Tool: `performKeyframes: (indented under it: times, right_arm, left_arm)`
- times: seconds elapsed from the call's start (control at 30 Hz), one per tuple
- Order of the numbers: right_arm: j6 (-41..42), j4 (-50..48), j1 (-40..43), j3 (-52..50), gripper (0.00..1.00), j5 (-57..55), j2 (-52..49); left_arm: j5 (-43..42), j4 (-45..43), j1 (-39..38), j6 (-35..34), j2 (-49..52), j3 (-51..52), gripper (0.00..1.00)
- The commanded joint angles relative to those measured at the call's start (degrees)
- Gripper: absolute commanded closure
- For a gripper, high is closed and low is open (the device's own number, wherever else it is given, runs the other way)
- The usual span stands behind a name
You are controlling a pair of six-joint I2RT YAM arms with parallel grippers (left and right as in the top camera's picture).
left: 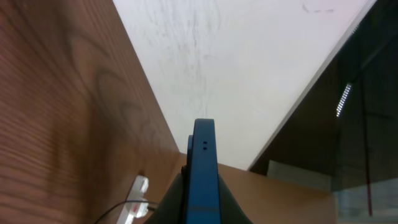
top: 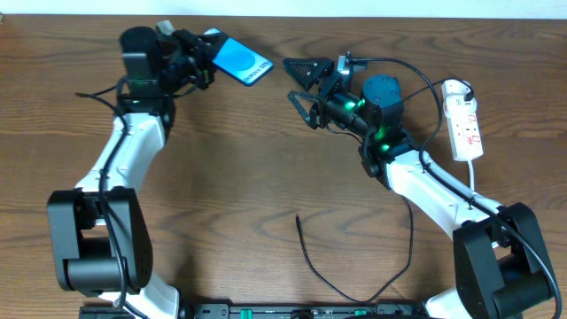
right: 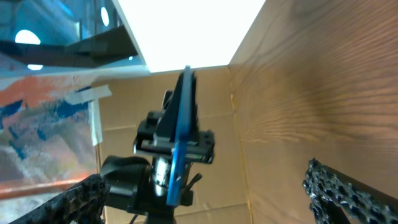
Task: Plug charger to phone and switch on socket
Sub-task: 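Open the right gripper and move the phone leftward with left gripper, then move the right gripper down toward the black charger cable on table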
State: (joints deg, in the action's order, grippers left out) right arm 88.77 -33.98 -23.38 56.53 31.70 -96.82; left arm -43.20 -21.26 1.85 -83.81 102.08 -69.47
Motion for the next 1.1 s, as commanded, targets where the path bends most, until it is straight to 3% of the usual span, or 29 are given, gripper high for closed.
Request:
performKeyframes:
  times: [0.0, 0.23, 0.43, 0.73, 0.93, 1.07]
  right_arm:
    - [-2.05, 1.11, 1.27, 1.07, 0.01, -0.22, 0.22]
    - [-15.34, 1.25, 2.01, 1.07, 0.01, -0.07, 0.22]
    - [-29.29, 2.51, 1.95, 1.07, 0.01, 3.06, 0.22]
    - [-36.15, 6.14, 1.6, 1.18, 0.0, 4.0, 0.22]
    - [-38.84, 19.8, 0.07, 4.09, 0.01, -1.11, 0.28]
    - [-45.51, 39.01, -2.32, 11.56, 0.01, -8.81, 0.26]
  left_arm:
    - [-8.41, -0.7, 3.15, 0.31, -2.01, -1.31, 0.93]
    - [-15.91, -0.7, 7.58, 0.31, -2.01, -1.27, 0.93]
    - [-17.44, 1.07, 8.92, 0.33, -2.01, -1.27, 0.93]
    - [-17.46, 1.46, 8.92, 0.35, -2.01, -1.27, 0.92]
    - [-17.44, 1.46, 8.92, 0.35, -2.01, -1.27, 0.93]
    - [-17.42, 1.44, 8.92, 0.33, -2.01, -1.27, 0.93]
